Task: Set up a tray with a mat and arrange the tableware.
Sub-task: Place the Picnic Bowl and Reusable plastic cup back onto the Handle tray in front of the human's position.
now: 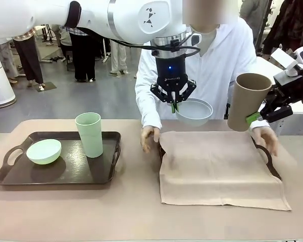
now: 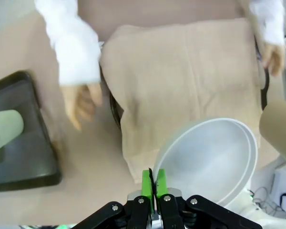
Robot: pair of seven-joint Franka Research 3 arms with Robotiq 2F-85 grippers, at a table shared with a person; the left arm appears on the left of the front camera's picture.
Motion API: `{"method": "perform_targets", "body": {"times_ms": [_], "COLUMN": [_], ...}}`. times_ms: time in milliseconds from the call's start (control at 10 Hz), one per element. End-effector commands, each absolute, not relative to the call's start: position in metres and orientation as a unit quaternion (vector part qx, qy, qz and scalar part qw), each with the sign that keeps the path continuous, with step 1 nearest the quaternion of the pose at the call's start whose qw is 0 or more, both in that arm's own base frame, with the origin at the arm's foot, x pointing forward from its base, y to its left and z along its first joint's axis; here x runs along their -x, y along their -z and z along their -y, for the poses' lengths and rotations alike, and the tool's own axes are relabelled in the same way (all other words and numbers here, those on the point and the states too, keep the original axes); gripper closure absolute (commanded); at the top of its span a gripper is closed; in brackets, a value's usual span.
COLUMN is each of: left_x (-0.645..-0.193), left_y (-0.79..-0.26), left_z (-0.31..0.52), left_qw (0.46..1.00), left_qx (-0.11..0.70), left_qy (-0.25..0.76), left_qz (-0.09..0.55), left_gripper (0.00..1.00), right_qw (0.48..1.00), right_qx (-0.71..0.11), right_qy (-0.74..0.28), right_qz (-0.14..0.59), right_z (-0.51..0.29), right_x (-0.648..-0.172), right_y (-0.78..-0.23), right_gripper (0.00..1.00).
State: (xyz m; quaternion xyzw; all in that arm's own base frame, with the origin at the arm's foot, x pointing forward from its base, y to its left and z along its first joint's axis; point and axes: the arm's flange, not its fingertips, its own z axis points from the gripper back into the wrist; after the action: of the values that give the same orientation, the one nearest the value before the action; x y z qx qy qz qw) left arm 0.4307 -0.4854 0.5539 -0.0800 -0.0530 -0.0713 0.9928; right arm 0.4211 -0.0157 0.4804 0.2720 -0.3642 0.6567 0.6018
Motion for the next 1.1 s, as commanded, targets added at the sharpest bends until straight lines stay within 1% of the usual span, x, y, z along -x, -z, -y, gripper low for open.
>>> {"method": "perform_targets", "body": {"times_ms": [0, 1000], "left_x": [-0.4318, -0.4318], "left_y": [-0.5564, -0.5564], "left_z": [0.4848, 0.4848], "left_qw": [0.993, 0.993], "left_qx": [0.077, 0.077], "left_qy": [0.072, 0.072], "left_qz": [0.056, 0.056], "left_gripper": [0.99, 0.99], "right_qw": [0.600, 0.600], "right_qx": [-0.270, -0.270], "right_qy": [-0.659, -0.659], "right_qz": [0.365, 0.365], "right_z": [0.0145, 0.0145], "right_x": [-0.4200, -0.4200], "right_y": [-0.4830, -0.4830], "right_gripper": [1.00, 1.00]}}
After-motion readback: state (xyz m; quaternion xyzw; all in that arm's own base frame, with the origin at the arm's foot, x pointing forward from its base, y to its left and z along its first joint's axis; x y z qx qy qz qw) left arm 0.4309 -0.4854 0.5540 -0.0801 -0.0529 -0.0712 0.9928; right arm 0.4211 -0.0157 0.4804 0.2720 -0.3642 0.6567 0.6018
